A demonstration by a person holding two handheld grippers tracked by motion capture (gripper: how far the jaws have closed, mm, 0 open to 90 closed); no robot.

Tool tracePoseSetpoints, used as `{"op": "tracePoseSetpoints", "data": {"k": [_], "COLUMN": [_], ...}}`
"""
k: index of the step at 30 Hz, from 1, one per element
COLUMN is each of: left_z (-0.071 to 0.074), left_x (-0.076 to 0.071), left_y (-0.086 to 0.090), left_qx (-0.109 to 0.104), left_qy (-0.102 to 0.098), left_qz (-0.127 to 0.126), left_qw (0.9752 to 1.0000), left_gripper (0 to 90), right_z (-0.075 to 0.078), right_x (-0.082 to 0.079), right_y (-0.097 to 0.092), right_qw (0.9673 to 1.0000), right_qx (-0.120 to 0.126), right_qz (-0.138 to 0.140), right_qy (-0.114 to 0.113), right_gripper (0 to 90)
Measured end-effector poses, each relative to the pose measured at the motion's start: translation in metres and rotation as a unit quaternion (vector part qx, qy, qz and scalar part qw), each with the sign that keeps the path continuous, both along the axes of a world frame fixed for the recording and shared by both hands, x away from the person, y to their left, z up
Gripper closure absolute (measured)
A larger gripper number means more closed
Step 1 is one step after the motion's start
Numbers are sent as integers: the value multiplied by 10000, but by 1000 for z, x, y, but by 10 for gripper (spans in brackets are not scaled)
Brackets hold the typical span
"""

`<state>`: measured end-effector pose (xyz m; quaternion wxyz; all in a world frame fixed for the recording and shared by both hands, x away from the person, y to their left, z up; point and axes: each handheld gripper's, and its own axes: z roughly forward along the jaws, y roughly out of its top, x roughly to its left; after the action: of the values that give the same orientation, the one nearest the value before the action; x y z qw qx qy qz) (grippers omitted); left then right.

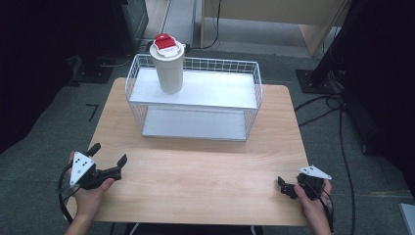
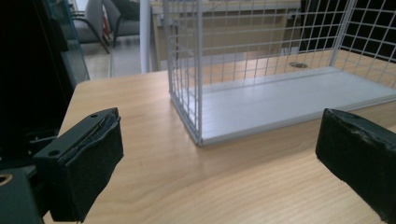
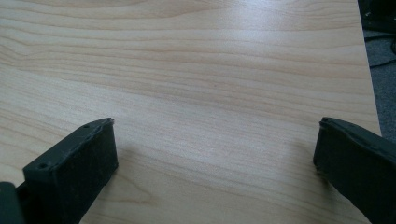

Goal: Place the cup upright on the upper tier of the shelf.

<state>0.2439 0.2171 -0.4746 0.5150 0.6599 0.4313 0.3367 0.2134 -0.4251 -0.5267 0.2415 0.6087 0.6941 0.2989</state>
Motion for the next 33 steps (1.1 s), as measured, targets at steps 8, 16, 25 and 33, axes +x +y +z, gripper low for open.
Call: {"op": "tracePoseSetpoints", "data": {"k": [8,16,25,33], "left_z": [-14,-30,-37,-40], "left_x": [-8,-14,-8,-2], "left_y": [10,14,17,17], "left_qx": [88,549,844,1008], "left_qy": [283,707,1493,1886], "left_qz": [90,208,191,205], "left_qw": [9995,9958,9850,9767], "left_gripper": [12,14,14,16], "right_z": [0,0,0,0], "right_x": [0,0,0,0], "right_y": [0,0,0,0], "right_qw": [10000,10000,10000,10000], "right_qx": [1,1,1,0], "right_qz": [-1,-1,-2,2], "right_qy": [1,-1,-2,-1], "right_gripper": [0,0,0,0]}}
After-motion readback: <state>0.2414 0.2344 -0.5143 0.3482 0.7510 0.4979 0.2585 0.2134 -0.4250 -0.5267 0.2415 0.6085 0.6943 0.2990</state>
